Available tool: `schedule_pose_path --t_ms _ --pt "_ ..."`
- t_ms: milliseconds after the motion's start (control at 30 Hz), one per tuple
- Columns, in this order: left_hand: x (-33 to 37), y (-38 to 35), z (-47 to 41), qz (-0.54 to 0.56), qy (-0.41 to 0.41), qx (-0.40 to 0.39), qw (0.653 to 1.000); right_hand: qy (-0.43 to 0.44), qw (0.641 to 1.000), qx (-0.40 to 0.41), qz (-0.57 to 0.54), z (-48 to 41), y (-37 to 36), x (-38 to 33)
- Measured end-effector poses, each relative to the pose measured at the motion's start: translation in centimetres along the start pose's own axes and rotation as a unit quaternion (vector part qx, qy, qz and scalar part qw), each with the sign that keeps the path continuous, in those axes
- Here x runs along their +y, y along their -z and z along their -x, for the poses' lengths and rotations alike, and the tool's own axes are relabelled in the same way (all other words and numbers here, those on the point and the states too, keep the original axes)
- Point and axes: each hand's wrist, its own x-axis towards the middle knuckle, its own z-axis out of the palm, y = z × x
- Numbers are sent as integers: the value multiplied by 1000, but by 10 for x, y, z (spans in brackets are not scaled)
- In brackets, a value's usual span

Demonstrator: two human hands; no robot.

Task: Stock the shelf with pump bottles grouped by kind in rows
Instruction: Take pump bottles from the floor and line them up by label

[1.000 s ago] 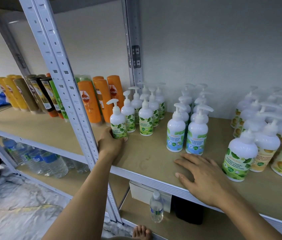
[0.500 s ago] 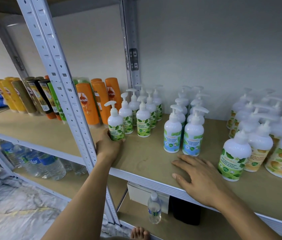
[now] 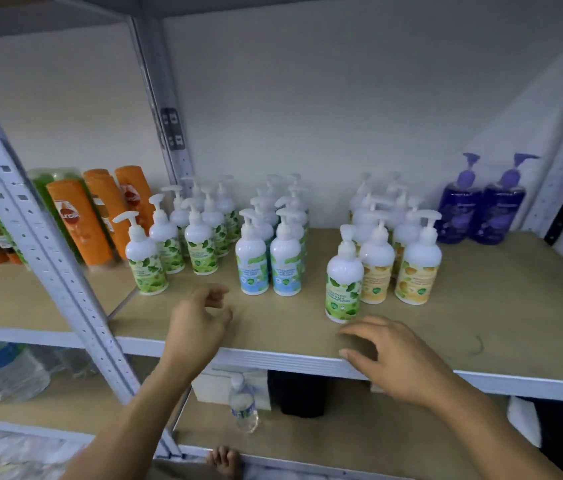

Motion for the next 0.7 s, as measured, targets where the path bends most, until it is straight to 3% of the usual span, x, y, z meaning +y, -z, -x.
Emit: schedule_pose_path --t_ms 133,233,433,700 --pt "46 -50 21 96 -5 -121 988 -66 996 57 10 4 10 34" --pt "74 -89 27 121 -17 -151 981 -81 993 83 15 -1 11 50" --pt "105 -139 29 113 -21 -111 987 -74 990 110 43 -9 8 51" --pt "107 -149 21 131 -22 -64 989 -78 989 111 59 -13 6 53"
